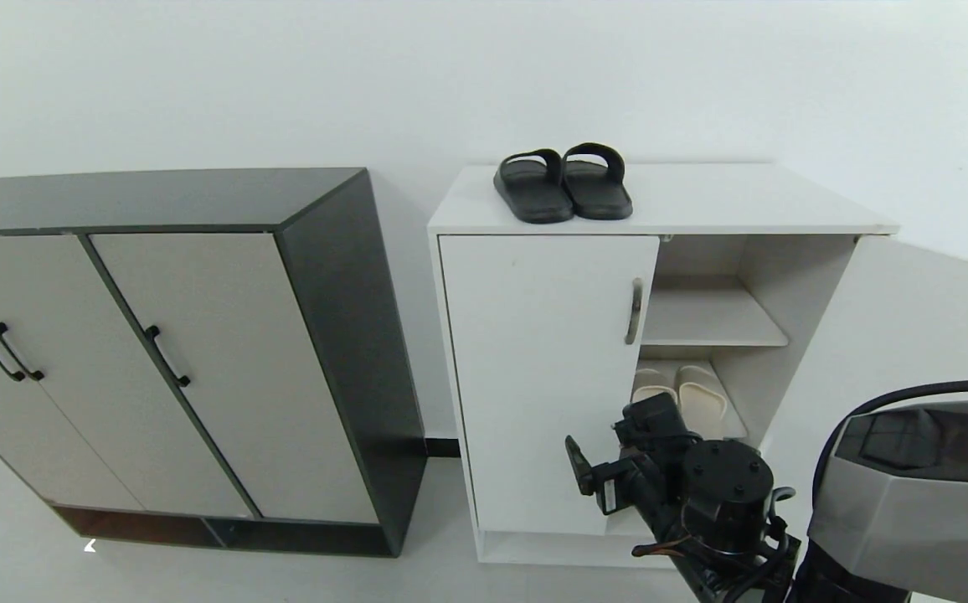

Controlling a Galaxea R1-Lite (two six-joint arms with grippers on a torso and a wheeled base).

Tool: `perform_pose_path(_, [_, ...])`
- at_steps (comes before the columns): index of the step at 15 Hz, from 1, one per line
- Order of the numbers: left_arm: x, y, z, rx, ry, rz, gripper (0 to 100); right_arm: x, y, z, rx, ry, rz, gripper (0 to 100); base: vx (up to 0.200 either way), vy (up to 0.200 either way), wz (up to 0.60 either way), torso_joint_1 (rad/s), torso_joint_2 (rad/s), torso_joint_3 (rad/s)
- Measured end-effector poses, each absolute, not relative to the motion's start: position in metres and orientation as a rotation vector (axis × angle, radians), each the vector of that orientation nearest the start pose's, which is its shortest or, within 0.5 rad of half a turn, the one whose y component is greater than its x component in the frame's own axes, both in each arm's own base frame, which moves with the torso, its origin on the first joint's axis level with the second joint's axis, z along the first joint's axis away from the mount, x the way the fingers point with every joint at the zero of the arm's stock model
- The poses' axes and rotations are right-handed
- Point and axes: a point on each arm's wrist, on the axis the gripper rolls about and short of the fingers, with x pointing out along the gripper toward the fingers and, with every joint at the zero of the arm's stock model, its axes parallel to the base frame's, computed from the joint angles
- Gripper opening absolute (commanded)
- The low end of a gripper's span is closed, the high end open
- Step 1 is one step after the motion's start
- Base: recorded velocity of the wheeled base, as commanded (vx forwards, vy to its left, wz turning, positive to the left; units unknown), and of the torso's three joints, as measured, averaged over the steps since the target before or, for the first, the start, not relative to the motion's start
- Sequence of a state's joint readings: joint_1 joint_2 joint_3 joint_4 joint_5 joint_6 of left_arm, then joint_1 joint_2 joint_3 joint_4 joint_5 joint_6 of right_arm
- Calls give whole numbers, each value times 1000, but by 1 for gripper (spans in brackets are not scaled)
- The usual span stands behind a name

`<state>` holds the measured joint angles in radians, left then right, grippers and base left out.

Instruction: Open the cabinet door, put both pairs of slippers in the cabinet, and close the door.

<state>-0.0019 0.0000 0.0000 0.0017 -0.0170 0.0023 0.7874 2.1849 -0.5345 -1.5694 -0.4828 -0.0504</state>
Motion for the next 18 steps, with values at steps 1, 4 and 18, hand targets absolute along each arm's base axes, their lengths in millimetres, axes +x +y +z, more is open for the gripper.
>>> perform_pose_path(1, [-23, 0, 75, 2, 2, -19, 0, 243, 229, 57, -98, 57, 306, 100, 0, 0, 0, 159, -496, -310])
perform_pose_path(4, [-23, 0, 75, 2, 2, -18, 0, 243, 229, 57, -98, 57, 305, 100, 0, 0, 0, 186, -496, -313])
perform_pose_path(18, [-23, 0, 75, 3, 2, -19, 0, 242, 228, 55, -105, 68, 316, 100, 0, 0, 0, 237, -553, -319])
